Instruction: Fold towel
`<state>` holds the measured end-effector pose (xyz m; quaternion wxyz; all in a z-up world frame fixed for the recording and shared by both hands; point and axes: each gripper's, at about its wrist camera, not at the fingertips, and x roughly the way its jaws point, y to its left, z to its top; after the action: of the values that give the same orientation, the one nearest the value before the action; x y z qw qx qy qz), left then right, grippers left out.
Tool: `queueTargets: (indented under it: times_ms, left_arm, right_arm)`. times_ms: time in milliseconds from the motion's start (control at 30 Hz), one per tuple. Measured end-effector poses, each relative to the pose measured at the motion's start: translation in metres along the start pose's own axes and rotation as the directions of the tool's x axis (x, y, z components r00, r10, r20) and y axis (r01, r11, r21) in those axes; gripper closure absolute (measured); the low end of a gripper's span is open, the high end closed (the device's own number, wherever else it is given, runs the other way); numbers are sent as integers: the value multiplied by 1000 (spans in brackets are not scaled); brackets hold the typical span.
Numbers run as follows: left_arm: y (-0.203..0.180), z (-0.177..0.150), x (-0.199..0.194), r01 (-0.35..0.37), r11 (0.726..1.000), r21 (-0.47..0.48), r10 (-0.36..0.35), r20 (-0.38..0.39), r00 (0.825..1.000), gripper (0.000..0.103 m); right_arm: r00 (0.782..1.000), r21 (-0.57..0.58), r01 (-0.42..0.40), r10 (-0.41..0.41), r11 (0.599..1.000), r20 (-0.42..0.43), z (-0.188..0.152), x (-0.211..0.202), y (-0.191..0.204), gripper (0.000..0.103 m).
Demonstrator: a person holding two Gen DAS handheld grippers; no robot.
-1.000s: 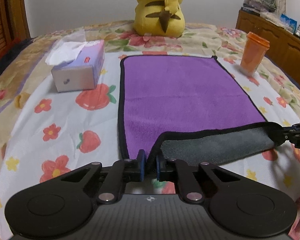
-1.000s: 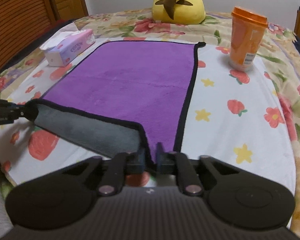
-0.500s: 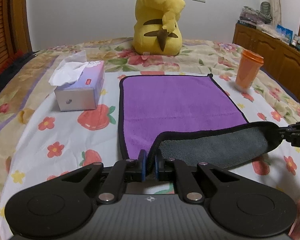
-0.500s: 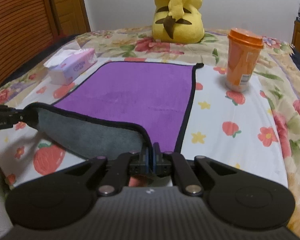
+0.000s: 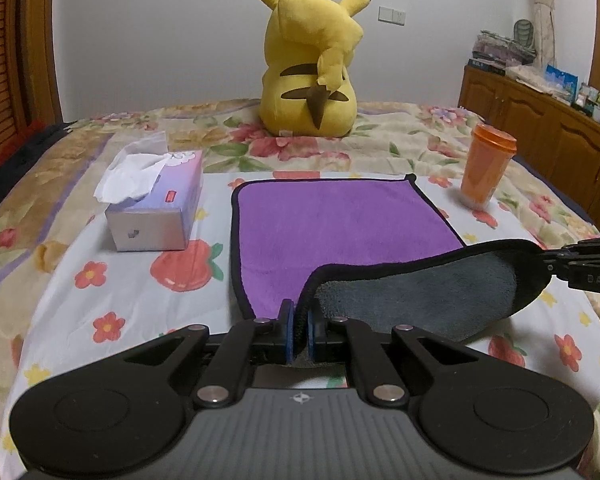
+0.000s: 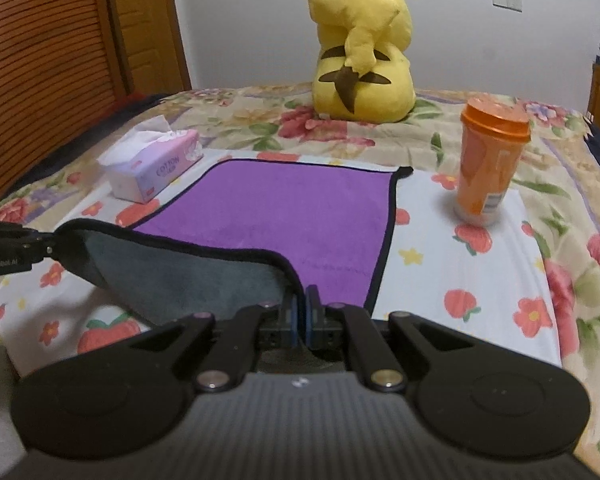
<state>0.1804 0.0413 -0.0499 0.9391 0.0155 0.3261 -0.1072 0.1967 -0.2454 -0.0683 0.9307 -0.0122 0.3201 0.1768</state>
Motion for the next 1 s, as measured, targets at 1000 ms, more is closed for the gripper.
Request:
queueTargets:
  times_ms: [1000]
  left_arm:
    - [-4,22,19,0,998,66,-3,38,999,94]
  right_arm:
    - [998,-77,-32,36,997,50,21,12,-3,99]
